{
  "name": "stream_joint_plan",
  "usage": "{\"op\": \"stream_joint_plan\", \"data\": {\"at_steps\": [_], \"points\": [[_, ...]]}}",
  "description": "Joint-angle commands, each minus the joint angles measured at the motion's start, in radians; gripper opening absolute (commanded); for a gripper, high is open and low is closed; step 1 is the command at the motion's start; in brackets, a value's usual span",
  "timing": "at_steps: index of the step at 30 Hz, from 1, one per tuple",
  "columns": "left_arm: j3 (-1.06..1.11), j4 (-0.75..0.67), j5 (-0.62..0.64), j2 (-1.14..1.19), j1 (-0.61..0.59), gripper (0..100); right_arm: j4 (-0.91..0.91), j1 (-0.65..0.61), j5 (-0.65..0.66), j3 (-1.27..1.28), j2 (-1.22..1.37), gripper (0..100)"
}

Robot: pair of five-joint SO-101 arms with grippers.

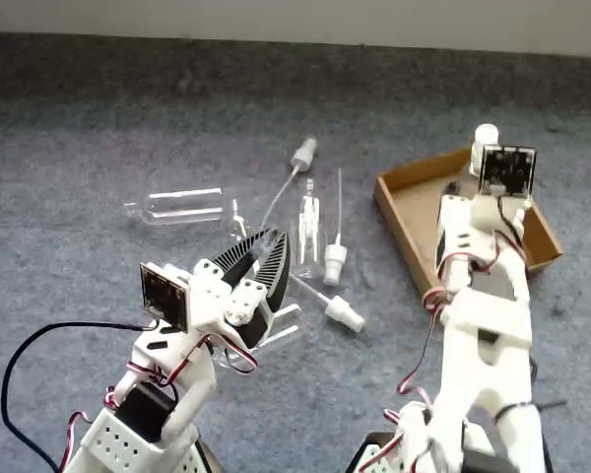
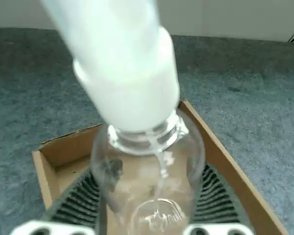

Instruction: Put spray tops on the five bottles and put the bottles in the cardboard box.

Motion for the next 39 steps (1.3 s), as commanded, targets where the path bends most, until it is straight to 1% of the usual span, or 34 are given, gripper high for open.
{"op": "stream_joint_plan", "data": {"at_steps": [1, 6, 10, 12, 14, 18, 21, 29, 37, 39], "points": [[0.018, -0.005, -0.003, -0.007, -0.015, 1, -0.035, 0.022, 0.011, -0.196, 0.139, 7.9], [0.018, -0.005, -0.002, -0.007, -0.071, 1, -0.045, 0.022, 0.003, -0.341, 0.323, 8.0], [0.018, -0.006, -0.002, -0.007, -0.068, 1, -0.045, 0.022, -0.137, -0.455, 0.452, 8.1], [0.018, -0.006, -0.002, -0.005, -0.07, 1, -0.047, 0.022, -0.172, -0.503, 0.512, 8.1], [0.018, -0.006, -0.002, -0.005, -0.071, 1, -0.104, 0.022, -0.193, -0.538, 0.565, 8.1], [0.018, -0.006, -0.002, -0.005, -0.071, 1, -0.282, 0.022, -0.199, -0.555, 0.65, 8.1], [0.018, -0.006, -0.002, -0.005, -0.073, 1, -0.358, 0.022, -0.193, -0.544, 0.693, 8.1], [0.018, -0.006, -0.002, -0.004, -0.073, 1, -0.461, 0.035, -0.192, -0.549, 0.802, 8.1], [0.019, -0.005, -0.002, -0.002, -0.073, 1, -0.473, 0.067, -0.19, -0.55, 0.889, 8.2], [0.019, -0.005, -0.002, -0.002, -0.073, 1, -0.473, 0.067, -0.19, -0.55, 0.891, 10.1]]}}
